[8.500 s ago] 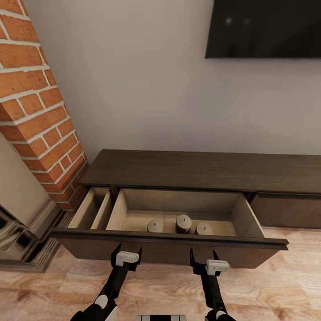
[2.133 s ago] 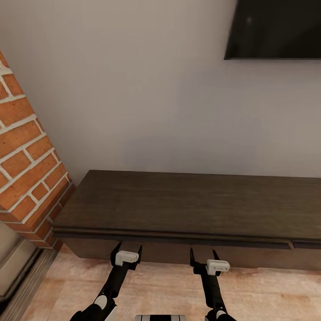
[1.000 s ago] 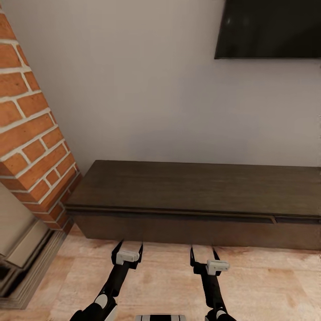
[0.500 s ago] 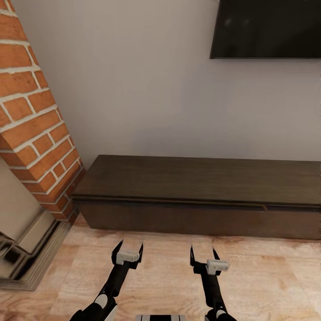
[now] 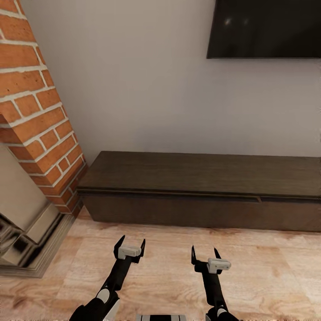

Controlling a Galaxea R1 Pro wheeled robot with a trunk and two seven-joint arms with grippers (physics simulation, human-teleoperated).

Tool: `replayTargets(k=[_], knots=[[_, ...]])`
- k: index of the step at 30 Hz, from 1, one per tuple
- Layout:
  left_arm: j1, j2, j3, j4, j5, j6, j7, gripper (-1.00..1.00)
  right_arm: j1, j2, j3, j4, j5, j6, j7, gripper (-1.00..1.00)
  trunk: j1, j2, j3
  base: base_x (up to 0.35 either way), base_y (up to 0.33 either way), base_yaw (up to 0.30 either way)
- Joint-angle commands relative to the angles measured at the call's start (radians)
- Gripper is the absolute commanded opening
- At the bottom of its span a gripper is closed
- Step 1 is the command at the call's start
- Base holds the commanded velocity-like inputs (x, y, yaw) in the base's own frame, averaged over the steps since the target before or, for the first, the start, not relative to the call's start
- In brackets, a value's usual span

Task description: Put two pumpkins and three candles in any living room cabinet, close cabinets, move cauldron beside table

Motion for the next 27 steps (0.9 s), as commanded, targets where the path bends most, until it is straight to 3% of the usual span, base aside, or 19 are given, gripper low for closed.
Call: replayTargets(k=[1,6,13,21,27], knots=[[-0.001,0.001,-0.006,-0.008,0.002,-0.002,0.009,1.0,-0.001,-0.001,0.007,-0.002,-0.009,-0.003,-0.003,1.0,0.0,0.0,-0.001,-0.144,0.0,0.0],[-0.001,0.001,-0.006,-0.04,0.002,0.016,0.009,1.0,0.0,-0.001,-0.044,-0.038,-0.009,-0.002,0.0,1.0,0.0,0.0,-0.001,-0.124,0.0,0.0],[0.0,0.005,-0.005,-0.138,0.001,0.094,0.009,1.0,0.002,0.0,-0.065,-0.08,-0.009,0.005,0.001,1.0,0.0,0.0,-0.001,-0.101,0.0,0.0],[0.004,0.012,-0.004,-0.19,0.001,0.156,0.009,1.0,0.008,0.002,-0.067,-0.22,-0.01,0.184,0.001,1.0,0.0,0.0,-0.001,-0.095,0.0,0.0],[0.008,0.06,-0.004,-0.312,0.003,0.271,0.009,1.0,0.013,0.002,-0.066,-0.346,-0.01,0.325,0.001,1.0,0.0,0.0,-0.001,-0.095,0.0,0.0]])
